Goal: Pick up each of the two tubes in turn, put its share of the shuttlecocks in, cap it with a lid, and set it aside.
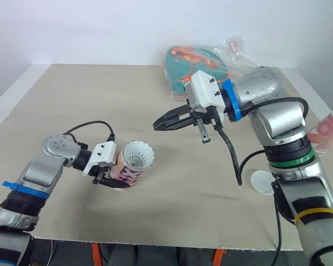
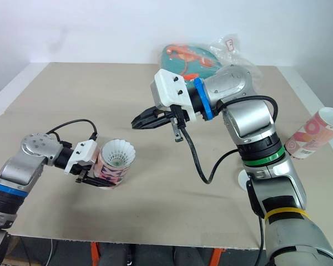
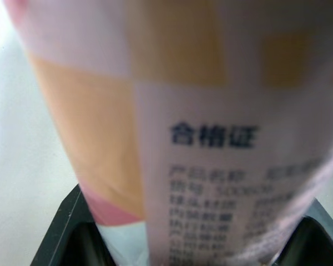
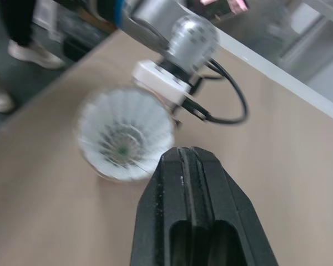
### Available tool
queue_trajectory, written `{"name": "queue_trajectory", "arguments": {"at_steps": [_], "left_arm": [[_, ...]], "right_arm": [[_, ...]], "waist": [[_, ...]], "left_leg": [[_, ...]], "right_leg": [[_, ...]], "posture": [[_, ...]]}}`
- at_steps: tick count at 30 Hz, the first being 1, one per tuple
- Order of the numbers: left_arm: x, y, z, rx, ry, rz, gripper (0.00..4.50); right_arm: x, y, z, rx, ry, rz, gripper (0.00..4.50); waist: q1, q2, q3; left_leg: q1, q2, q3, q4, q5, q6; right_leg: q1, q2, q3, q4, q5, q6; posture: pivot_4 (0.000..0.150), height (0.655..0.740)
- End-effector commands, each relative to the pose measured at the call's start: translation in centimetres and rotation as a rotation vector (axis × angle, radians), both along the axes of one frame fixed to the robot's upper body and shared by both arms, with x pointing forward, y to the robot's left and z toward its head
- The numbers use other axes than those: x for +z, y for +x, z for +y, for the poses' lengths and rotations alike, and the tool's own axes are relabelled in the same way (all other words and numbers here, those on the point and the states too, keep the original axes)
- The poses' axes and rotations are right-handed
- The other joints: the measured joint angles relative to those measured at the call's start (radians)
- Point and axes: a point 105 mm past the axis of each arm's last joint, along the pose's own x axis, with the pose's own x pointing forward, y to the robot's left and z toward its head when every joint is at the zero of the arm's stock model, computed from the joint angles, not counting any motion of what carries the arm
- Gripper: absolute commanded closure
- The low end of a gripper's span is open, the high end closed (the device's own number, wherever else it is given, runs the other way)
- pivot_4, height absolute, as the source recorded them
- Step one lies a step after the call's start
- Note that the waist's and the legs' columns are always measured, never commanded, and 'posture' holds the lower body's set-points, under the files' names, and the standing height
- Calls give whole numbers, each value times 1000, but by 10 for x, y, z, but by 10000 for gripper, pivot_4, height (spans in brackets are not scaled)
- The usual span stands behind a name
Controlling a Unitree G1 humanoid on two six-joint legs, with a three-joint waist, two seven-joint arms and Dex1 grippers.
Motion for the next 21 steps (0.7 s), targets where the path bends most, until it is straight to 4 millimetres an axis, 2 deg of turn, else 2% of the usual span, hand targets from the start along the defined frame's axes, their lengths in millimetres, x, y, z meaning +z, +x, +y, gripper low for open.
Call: {"name": "queue_trajectory", "arguments": {"at_steps": [1, 8, 21], "left_arm": [[-15, -5, -4, -16, 28, 51, 19350], [-14, -4, -2, -12, 31, 49, 19350], [-13, -3, -3, -7, 24, 52, 19350]], "right_arm": [[13, -16, 6, 90, -10, -28, 44084], [-14, -6, 21, 82, -191, 10, 44084], [-42, -7, 36, 161, -353, -12, 44084]], "waist": [[0, 0, 0], [0, 0, 0], [1, 0, 0]], "left_leg": [[0, 0, 0, 0, 0, 0], [0, 0, 0, 0, 0, 0], [0, 0, 0, 0, 0, 0]], "right_leg": [[0, 0, 0, 0, 0, 0], [0, 0, 0, 0, 0, 0], [-1, 0, 0, 0, 0, 0]], "posture": [[1500, 7400], [1500, 7400], [1500, 7400]]}}
